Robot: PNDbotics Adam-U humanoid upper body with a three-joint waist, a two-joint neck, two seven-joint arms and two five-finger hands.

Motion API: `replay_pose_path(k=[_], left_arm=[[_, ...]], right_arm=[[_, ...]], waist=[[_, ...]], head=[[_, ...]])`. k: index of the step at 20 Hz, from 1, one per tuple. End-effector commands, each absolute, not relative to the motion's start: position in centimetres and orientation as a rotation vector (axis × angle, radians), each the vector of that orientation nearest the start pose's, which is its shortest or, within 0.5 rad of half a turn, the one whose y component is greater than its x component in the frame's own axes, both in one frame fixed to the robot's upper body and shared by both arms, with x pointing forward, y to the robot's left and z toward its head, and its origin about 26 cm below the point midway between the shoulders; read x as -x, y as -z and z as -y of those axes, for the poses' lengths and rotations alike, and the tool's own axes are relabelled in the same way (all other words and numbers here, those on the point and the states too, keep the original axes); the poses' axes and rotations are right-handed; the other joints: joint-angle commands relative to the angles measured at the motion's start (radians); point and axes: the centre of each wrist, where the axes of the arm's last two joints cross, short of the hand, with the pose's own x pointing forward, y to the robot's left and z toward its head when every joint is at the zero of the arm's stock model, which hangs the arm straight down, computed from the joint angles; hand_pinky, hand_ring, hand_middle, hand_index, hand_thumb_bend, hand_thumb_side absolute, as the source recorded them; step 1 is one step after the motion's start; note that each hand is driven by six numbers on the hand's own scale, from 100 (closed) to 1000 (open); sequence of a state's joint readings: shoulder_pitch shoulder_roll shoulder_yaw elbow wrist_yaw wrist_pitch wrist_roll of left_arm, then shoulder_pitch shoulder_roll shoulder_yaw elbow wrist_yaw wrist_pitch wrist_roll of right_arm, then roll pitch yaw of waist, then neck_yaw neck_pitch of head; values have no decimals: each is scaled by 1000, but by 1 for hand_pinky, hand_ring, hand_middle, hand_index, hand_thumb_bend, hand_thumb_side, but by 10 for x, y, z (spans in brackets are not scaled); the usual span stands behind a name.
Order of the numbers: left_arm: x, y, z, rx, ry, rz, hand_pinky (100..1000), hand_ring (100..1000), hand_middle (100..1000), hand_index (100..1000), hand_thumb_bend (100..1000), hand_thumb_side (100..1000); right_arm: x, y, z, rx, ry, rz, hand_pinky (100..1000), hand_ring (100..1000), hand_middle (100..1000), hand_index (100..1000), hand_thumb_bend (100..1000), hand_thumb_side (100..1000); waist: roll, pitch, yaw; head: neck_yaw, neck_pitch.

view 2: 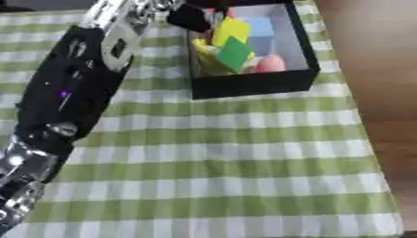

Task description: Pick up objects on the table and place them in the box.

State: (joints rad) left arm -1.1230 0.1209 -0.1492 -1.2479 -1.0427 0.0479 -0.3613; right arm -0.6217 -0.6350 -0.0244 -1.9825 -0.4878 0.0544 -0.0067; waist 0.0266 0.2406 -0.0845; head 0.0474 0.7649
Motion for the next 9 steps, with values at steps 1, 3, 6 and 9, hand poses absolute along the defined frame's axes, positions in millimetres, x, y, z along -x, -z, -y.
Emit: replay_pose_path(k=[1, 3, 6, 9], left_arm=[[-423, -331, -117, -989, 1187, 2017, 812, 802, 805, 882, 100, 720], [-417, -334, -127, -995, 1111, 2058, 801, 795, 801, 883, 100, 738], [-407, -337, -145, -1011, 1000, 2104, 784, 782, 790, 876, 100, 736], [-396, -335, -161, -1025, 905, 2131, 777, 775, 783, 867, 100, 723]], right_arm=[[-297, -335, 281, -115, -489, 2481, 930, 721, 594, 770, 100, 280], [-298, -333, 283, -104, -483, 2475, 930, 721, 593, 769, 100, 286], [-298, -330, 285, -89, -472, 2465, 930, 720, 592, 769, 100, 293], [-298, -327, 287, -77, -463, 2456, 930, 719, 591, 769, 100, 296]], waist=[[-5, -43, 5], [-6, -44, 12], [-8, -47, 22], [-9, -50, 31]], head=[[-33, 5], [-51, 5], [-74, 5], [-88, 5]])
